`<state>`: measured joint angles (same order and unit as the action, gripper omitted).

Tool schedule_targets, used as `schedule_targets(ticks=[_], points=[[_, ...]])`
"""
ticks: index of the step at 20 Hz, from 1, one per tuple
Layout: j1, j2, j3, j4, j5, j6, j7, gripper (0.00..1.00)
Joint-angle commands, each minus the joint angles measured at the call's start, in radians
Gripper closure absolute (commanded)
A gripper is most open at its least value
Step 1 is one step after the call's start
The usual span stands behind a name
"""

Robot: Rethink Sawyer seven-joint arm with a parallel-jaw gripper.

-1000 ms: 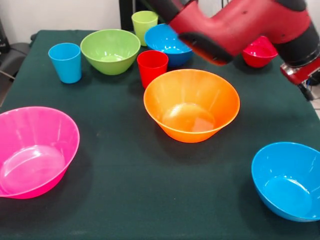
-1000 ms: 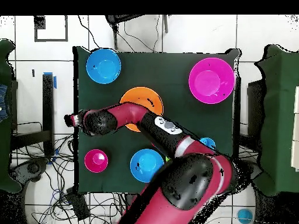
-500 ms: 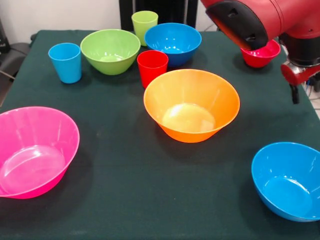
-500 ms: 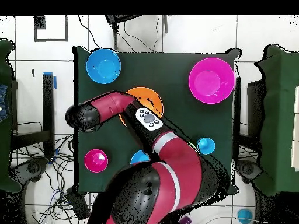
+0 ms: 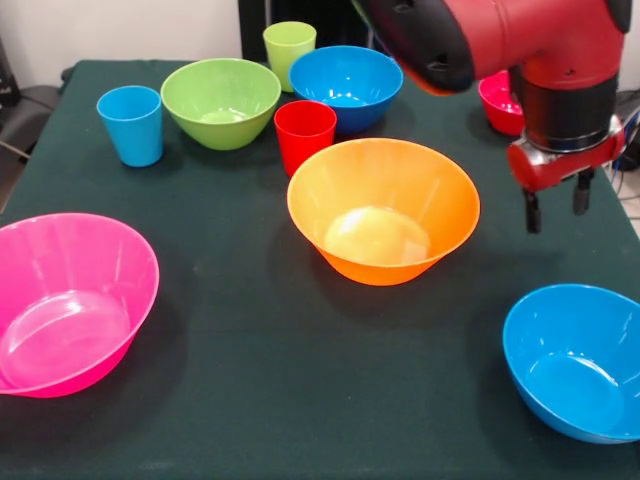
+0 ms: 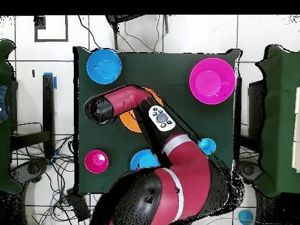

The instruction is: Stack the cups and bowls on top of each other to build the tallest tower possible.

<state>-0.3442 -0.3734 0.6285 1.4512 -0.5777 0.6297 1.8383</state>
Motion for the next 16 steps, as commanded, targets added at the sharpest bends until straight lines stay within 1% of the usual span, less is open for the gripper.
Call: schedule_targets(ticks=[1,7,9,10,11,13,16], points=[[-0.017,-0.005,-0.088,-0.058,-0.031,0.082,-0.048,0.0],[-0.024,-0.003,-0.069,-0.071,-0.026,0.102,-0.1,0.0],[-0.041,0.004,-0.046,-0.08,-0.041,0.1,-0.163,0.0],[-0.054,0.015,-0.02,-0.095,-0.079,0.082,-0.251,0.0],[-0.063,0.023,-0.003,-0.102,-0.104,0.062,-0.303,0.0],[-0.083,0.039,0.025,-0.112,-0.157,-0.001,-0.374,0.0],[-0.115,0.06,0.036,-0.1,-0.135,-0.037,-0.296,0.0]])
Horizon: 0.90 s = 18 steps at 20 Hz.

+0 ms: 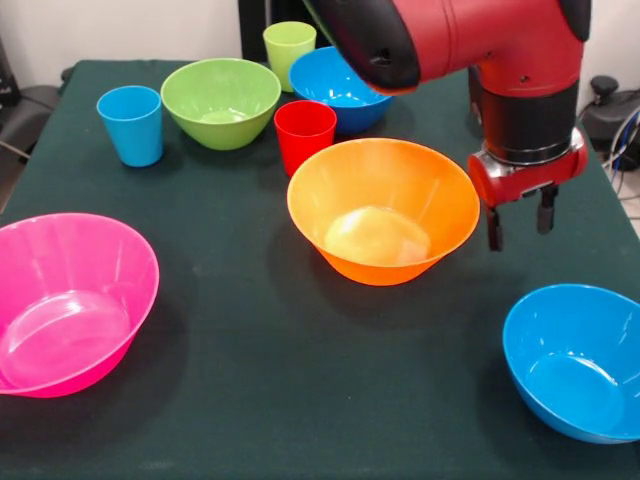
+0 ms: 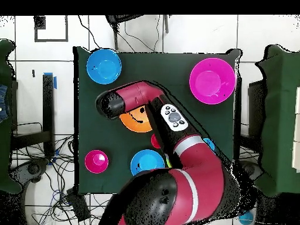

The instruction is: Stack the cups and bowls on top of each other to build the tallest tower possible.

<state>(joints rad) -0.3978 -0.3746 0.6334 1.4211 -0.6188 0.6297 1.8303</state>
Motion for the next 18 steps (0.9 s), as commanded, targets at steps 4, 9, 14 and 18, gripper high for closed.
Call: schedule_targets(ticks=[4,9,14,18], points=[[-0.092,0.097,0.054,-0.083,-0.083,-0.039,-0.255,0.0],[-0.111,0.14,0.085,-0.131,-0.085,-0.012,-0.294,0.0],[-0.144,0.12,0.093,-0.049,-0.09,-0.041,-0.25,0.0],[-0.169,0.109,0.08,0.029,-0.094,-0.102,-0.161,0.0]])
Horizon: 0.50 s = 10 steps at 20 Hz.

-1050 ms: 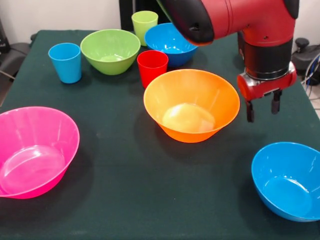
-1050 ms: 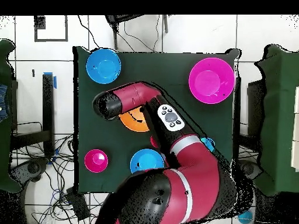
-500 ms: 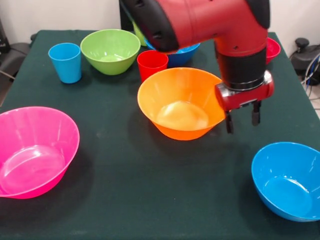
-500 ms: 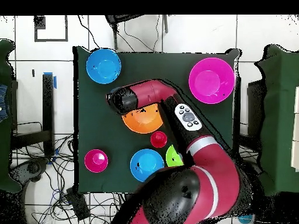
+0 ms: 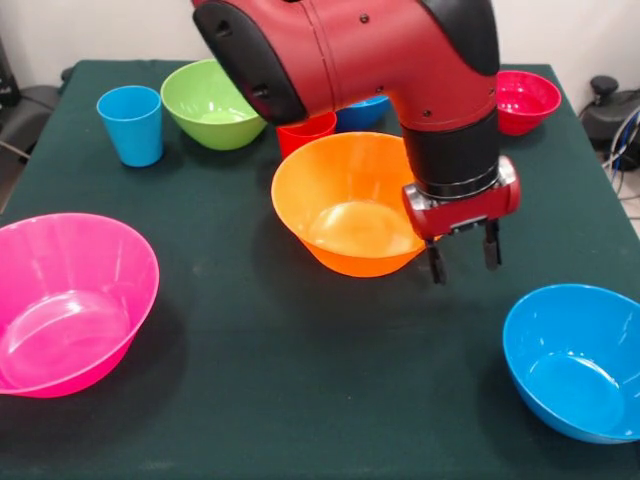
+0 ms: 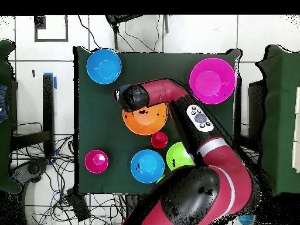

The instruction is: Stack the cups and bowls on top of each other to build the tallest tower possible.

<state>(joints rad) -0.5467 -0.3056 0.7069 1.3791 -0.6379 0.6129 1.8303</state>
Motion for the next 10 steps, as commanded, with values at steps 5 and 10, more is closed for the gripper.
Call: schedule_targets(ticks=[5,10], points=[[-0.053,0.065,0.018,0.127,-0.054,-0.139,-0.111,0.0],[-0.089,0.068,0.034,0.179,-0.028,-0.15,-0.105,0.0]])
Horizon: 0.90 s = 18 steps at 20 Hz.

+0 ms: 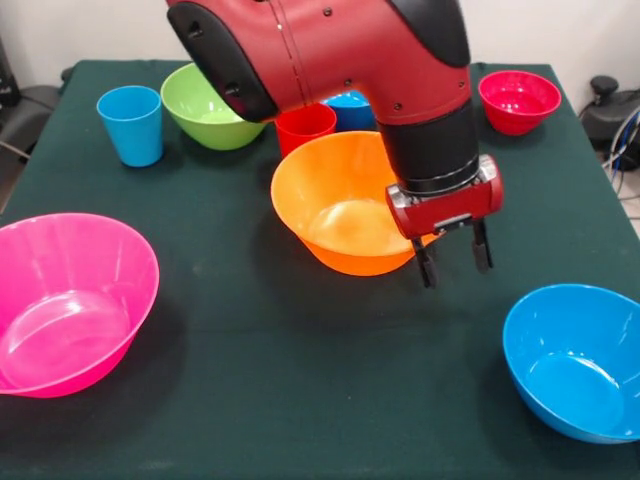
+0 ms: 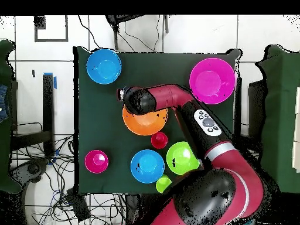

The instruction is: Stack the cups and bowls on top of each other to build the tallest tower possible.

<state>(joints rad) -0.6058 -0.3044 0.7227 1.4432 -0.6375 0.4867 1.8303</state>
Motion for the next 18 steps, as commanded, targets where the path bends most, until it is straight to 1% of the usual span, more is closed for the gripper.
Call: schedule_targets(ticks=[1,3,5,7,10,13,16,17,18], points=[[-0.033,0.065,0.021,0.124,-0.028,-0.025,-0.108,0.0],[-0.036,0.059,0.032,0.141,-0.022,-0.027,-0.105,0.0],[-0.034,0.057,0.041,0.16,-0.018,-0.044,-0.082,0.0],[-0.03,0.073,0.049,0.164,-0.01,-0.065,-0.055,0.0],[-0.005,0.107,0.034,0.138,0.016,-0.085,0.008,0.0],[0.036,0.104,0.013,0.109,0.031,-0.058,0.023,0.0],[0.064,0.109,-0.004,0.089,0.077,-0.012,0.055,0.0],[0.068,0.109,-0.007,0.086,0.079,-0.011,0.048,0.0],[0.071,0.104,-0.008,0.083,0.067,-0.009,0.022,0.0]])
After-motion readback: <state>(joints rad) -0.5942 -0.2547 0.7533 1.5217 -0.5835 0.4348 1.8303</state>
